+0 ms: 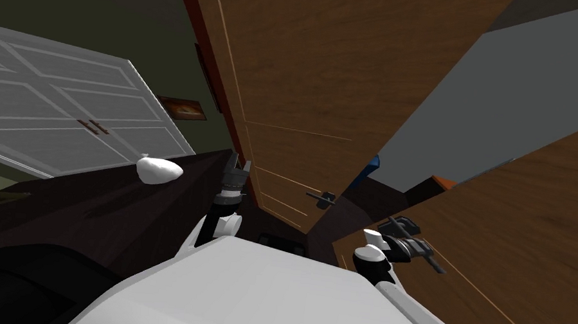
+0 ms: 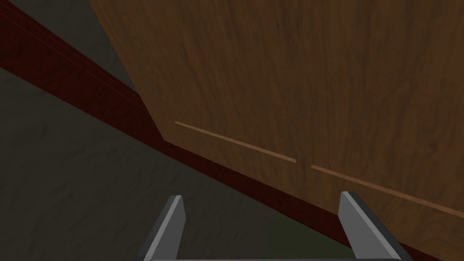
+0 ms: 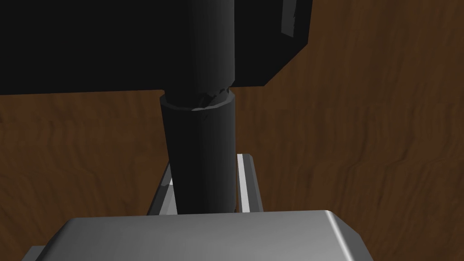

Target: Push the door open

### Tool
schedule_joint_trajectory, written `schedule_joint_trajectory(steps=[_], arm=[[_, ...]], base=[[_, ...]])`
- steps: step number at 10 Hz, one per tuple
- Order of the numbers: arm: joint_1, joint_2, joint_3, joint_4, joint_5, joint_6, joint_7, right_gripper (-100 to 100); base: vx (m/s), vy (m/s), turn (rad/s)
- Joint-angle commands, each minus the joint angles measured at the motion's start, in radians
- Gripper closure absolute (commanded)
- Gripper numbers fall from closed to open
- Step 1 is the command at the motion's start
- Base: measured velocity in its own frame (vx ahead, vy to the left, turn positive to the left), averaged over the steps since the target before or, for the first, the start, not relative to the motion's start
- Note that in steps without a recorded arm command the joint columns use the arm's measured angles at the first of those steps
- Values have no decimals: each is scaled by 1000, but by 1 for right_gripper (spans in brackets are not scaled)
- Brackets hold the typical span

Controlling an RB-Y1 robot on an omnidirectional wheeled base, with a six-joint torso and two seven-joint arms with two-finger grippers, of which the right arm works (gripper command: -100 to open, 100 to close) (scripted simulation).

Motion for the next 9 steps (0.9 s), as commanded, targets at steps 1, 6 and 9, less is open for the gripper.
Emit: schedule_joint_trajectory(steps=[1, 6, 9], arm=[[8, 3, -10, -39, -3, 10, 6, 100], [-4, 4, -48, -41, -9, -10, 30, 100], [-16, 5, -86, -44, -16, -30, 54, 100]], base=[[0, 0, 0], [5, -33, 41], [21, -77, 63]])
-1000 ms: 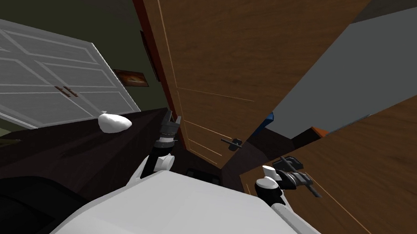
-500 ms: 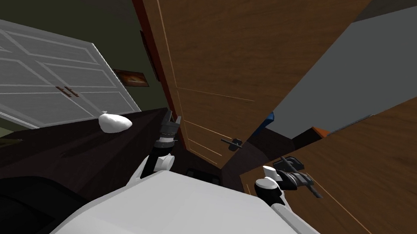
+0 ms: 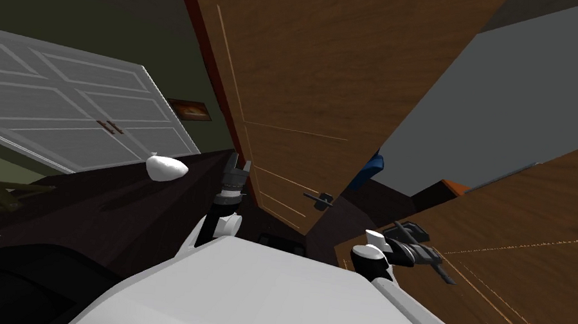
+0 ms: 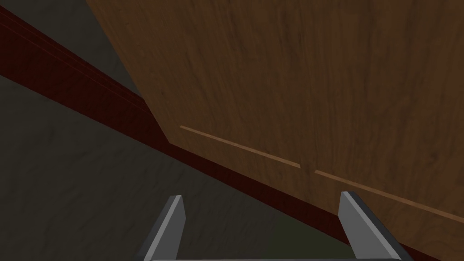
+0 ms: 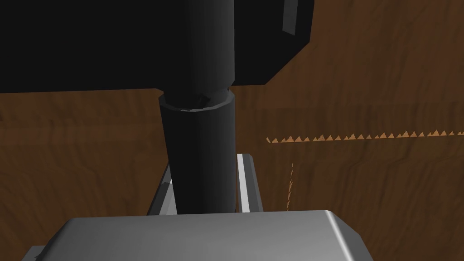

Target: Push the door open

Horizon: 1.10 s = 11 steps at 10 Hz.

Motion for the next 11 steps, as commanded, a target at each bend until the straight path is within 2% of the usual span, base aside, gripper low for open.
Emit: schedule_joint_trajectory(steps=[1, 4, 5, 8, 9, 10, 11], arm=[[1, -27, -19, 18, -3, -36, 0, 100], [-17, -25, -75, 14, -13, -66, 36, 100], [-17, -25, -75, 14, -13, -66, 36, 100], [-35, -23, -129, 11, -23, -95, 70, 100], [-47, -22, -164, 9, -29, -114, 92, 100], [-52, -21, -180, 8, -32, -123, 102, 100], [-63, -20, -211, 6, -37, -139, 122, 100]], base=[[4, -79, 65], [16, -101, 100], [22, -73, 32], [17, -80, 84], [21, -128, 159], [31, -154, 118], [36, -172, 121]])
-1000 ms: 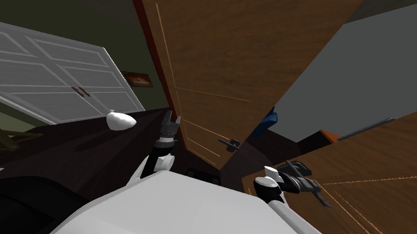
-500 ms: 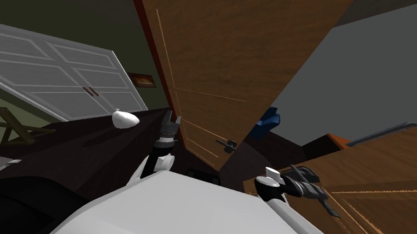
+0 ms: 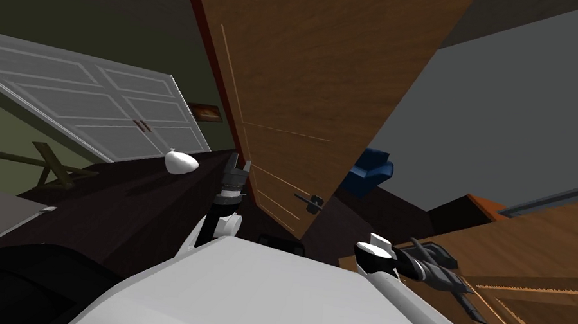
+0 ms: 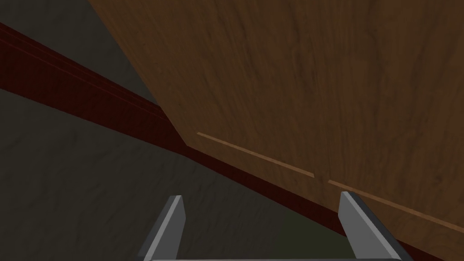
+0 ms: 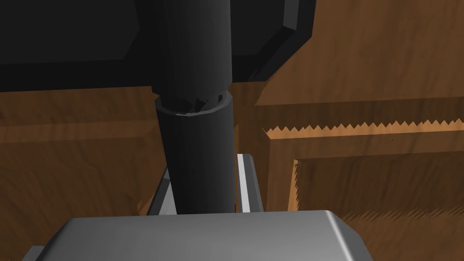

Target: Push the door open

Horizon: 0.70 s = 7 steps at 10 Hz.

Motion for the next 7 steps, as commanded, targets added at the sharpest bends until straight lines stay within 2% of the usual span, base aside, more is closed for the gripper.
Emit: schedule_joint_trajectory(steps=[1, 5, 6, 7], arm=[[-17, 1, -28, -25, -4, -17, 23, 100], [-50, 5, -124, -31, -22, -69, 84, 100], [-36, 10, -119, -34, -22, -60, 75, 100], [-40, 3, -152, -45, -31, -85, 90, 100]], base=[[13, -179, 104], [5, -172, 124], [-15, -72, 2], [-22, -119, 100]])
